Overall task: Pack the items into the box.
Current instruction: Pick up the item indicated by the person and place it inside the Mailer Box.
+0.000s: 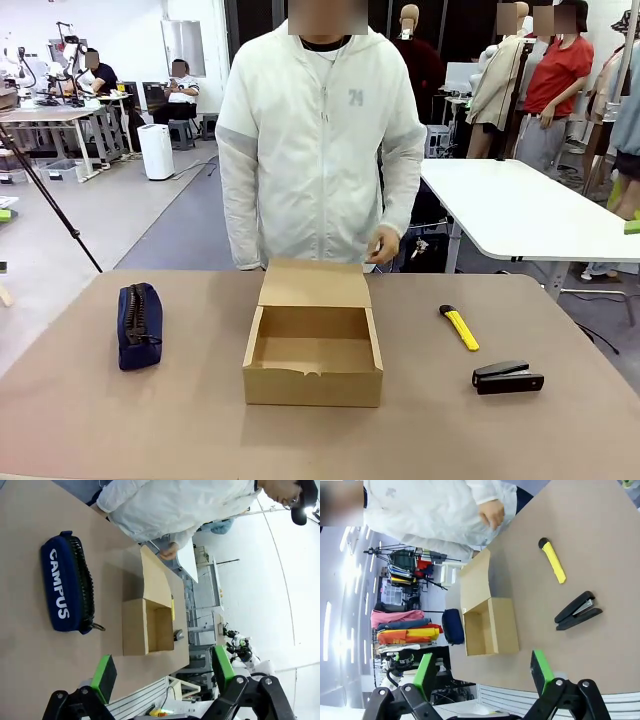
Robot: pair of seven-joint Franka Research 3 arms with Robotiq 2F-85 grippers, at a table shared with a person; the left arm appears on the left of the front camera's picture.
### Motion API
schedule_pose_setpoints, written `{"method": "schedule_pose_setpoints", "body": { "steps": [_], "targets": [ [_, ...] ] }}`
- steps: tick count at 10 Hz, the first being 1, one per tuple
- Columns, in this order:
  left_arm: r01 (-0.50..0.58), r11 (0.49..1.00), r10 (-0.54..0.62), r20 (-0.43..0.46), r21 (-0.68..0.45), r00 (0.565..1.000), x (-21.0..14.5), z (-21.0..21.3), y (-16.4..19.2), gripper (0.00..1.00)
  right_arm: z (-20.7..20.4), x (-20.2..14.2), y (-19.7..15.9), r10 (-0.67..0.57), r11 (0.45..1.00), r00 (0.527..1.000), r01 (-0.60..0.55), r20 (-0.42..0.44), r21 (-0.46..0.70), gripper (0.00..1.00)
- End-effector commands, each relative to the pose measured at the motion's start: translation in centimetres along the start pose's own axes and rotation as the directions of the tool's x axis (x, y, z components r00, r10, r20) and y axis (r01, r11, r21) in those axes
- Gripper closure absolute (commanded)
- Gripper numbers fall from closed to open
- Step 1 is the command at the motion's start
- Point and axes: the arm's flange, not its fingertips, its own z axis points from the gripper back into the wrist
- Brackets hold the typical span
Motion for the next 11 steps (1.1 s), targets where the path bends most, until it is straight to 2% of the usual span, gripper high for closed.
{"method": "schedule_pose_setpoints", "body": {
  "steps": [1, 11],
  "targets": [
    [0.005, 1.0, -0.005, 0.002, -0.005, 1.0, -0.05, 1.08, 0.35, 0.0, 0.8, 0.52, -0.02, -0.002, 1.0, 1.0, 0.002, 0.015, 0.026, 0.0],
    [0.005, 1.0, -0.005, 0.002, -0.005, 1.0, -0.05, 1.08, 0.35, 0.0, 0.8, 0.52, -0.02, -0.002, 1.0, 1.0, 0.002, 0.015, 0.026, 0.0]
  ]
}}
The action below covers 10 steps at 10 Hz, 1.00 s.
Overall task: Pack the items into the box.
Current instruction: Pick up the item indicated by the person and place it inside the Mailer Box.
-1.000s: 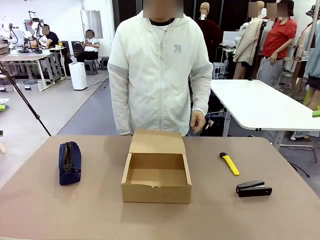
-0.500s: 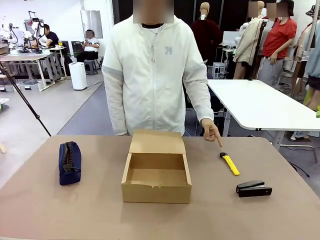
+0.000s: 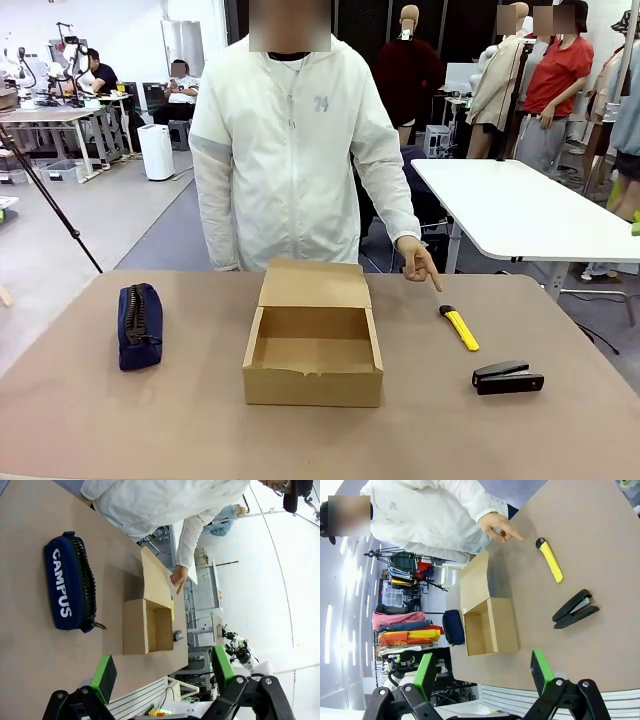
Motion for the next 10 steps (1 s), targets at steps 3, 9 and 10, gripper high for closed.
{"method": "schedule_pose_setpoints", "body": {
  "steps": [3, 9, 10],
  "targets": [
    [0.014, 1.0, -0.014, -0.009, -0.002, 1.0, 0.0, 0.1, 0.1, 0.0, -6.4, 3.0, 5.7, 0.116, 0.953, 0.981, -0.155, -0.158, -0.262, 0.0],
    [0.014, 1.0, -0.014, -0.009, -0.002, 1.0, 0.0, 0.1, 0.1, 0.0, -22.9, 0.9, 9.2, 0.54, 0.364, 0.705, -0.688, -0.46, -0.628, 0.0],
    [0.014, 1.0, -0.014, -0.009, -0.002, 1.0, 0.0, 0.1, 0.1, 0.0, -23.5, 1.5, 9.8, 0.36, 0.598, 0.821, -0.567, -0.443, -0.567, 0.0]
  ]
}}
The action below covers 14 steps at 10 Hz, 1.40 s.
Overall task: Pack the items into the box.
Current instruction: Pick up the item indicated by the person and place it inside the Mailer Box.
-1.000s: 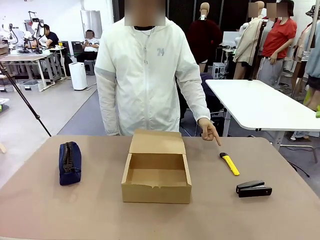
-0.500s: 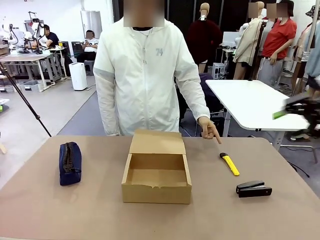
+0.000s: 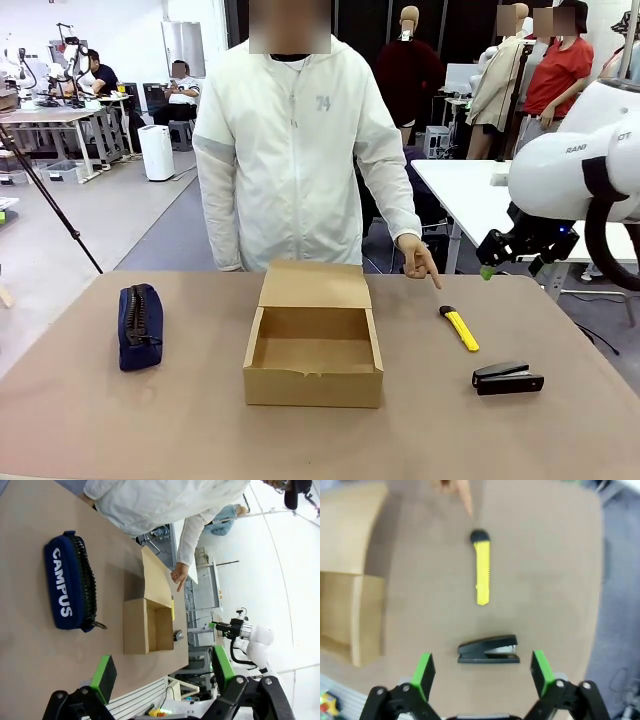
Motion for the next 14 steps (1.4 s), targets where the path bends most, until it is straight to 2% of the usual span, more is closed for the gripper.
{"method": "schedule_pose_setpoints", "body": {
  "steps": [1, 2, 3, 4, 5, 6, 7, 8, 9, 10, 12, 14],
  "targets": [
    [0.016, 1.0, -0.016, -0.006, -0.005, 1.0, 0.0, 0.2, 0.0, 0.0, 0.9, 0.0, -0.6, -0.12, 0.987, 0.993, 0.121, -0.024, 0.109, 0.0],
    [0.016, 1.0, -0.016, -0.006, -0.005, 1.0, 0.0, 0.2, 0.0, 0.0, 0.9, 0.0, -0.6, -0.12, 0.987, 0.993, 0.121, -0.024, 0.109, 0.0],
    [0.016, 1.0, -0.016, -0.006, -0.005, 1.0, 0.0, 0.2, 0.0, 0.0, 0.2, -0.1, -0.4, -0.032, 0.999, 0.999, 0.032, -0.007, 0.03, 0.0],
    [0.016, 1.0, -0.016, -0.006, -0.005, 1.0, 0.0, 0.2, 0.0, 0.0, -2.0, 2.0, -0.6, -0.009, 1.0, 0.996, 0.01, -0.091, 0.009, 0.0],
    [0.016, 1.0, -0.016, -0.006, -0.005, 1.0, 0.0, 0.2, 0.0, 0.0, -3.7, 3.6, -0.1, 0.074, 0.997, 0.991, -0.071, -0.11, 0.035, 0.0],
    [0.016, 1.0, -0.016, -0.006, -0.005, 1.0, 0.0, 0.2, 0.0, 0.0, -6.6, 5.2, -0.9, 0.113, 0.993, 0.981, -0.105, -0.157, 0.057, 0.0],
    [0.016, 1.0, -0.016, -0.006, -0.005, 1.0, 0.0, 0.2, 0.0, 0.0, -9.7, 6.1, -1.0, 0.097, 0.995, 0.975, -0.091, -0.198, 0.04, 0.0],
    [0.016, 1.0, -0.016, -0.006, -0.005, 1.0, 0.0, 0.2, 0.0, 0.0, -12.7, 6.0, -0.2, 0.115, 0.993, 0.968, -0.107, -0.222, 0.047, 0.0],
    [0.016, 1.0, -0.016, -0.006, -0.005, 1.0, 0.0, 0.2, 0.0, 0.0, -15.1, 5.9, -0.6, 0.108, 0.993, 0.967, -0.115, -0.23, -0.014, 0.0],
    [0.016, 1.0, -0.016, -0.006, -0.005, 1.0, 0.0, 0.2, 0.0, 0.0, -16.7, 5.1, -0.6, 0.09, 0.994, 0.973, -0.101, -0.212, -0.041, 0.0],
    [0.016, 1.0, -0.016, -0.006, -0.005, 1.0, 0.0, 0.2, 0.0, 0.0, -19.3, 4.4, -0.2, 0.04, 0.994, 0.993, -0.05, -0.108, -0.096, 0.0],
    [0.016, 1.0, -0.016, -0.006, -0.005, 1.0, 0.0, 0.2, 0.0, 0.0, -20.1, 4.5, -0.5, 0.013, 0.996, 0.996, -0.021, -0.084, -0.089, 0.0]
  ]
}}
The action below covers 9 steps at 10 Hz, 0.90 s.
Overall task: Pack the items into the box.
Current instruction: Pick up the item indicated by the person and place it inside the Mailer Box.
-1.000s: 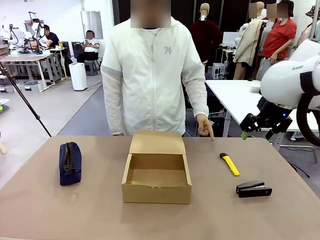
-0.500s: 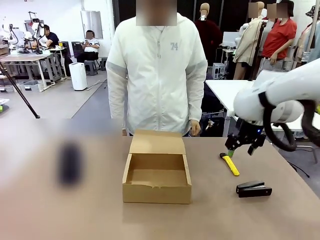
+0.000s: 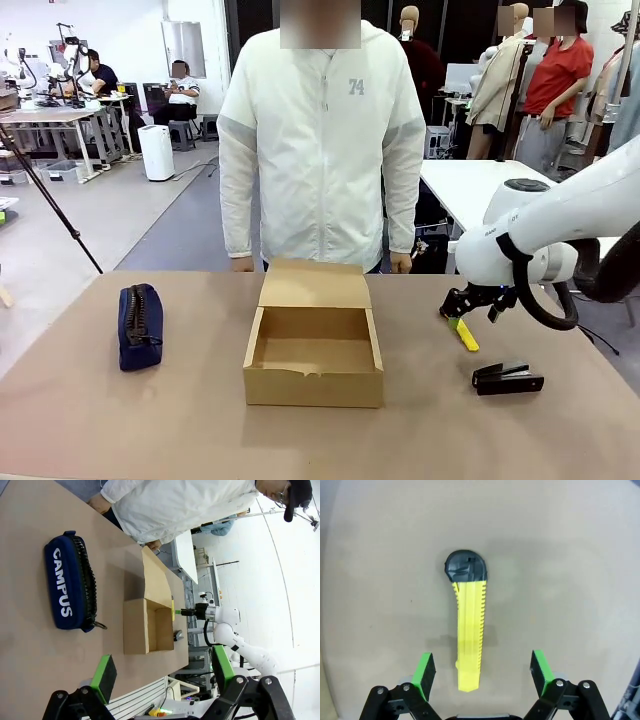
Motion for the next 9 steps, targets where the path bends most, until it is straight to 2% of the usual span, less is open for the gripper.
{"method": "schedule_pose_setpoints", "body": {
  "steps": [1, 6, 9],
  "targets": [
    [0.016, 1.0, -0.016, -0.006, -0.005, 1.0, 0.0, 0.2, 0.0, 0.0, -0.7, -0.2, 0.4, -0.024, 0.999, 1.0, 0.024, 0.007, -0.032, 0.0],
    [0.016, 1.0, -0.016, -0.006, -0.005, 1.0, 0.0, 0.2, 0.0, 0.0, -2.3, 0.8, 0.8, 0.036, 0.999, 0.999, -0.035, 0.012, -0.029, 0.0],
    [0.016, 1.0, -0.016, -0.006, -0.005, 1.0, 0.0, 0.2, 0.0, 0.0, -2.0, 1.1, 1.0, 0.021, 1.0, 0.999, -0.021, 0.026, -0.015, 0.0]
  ]
}}
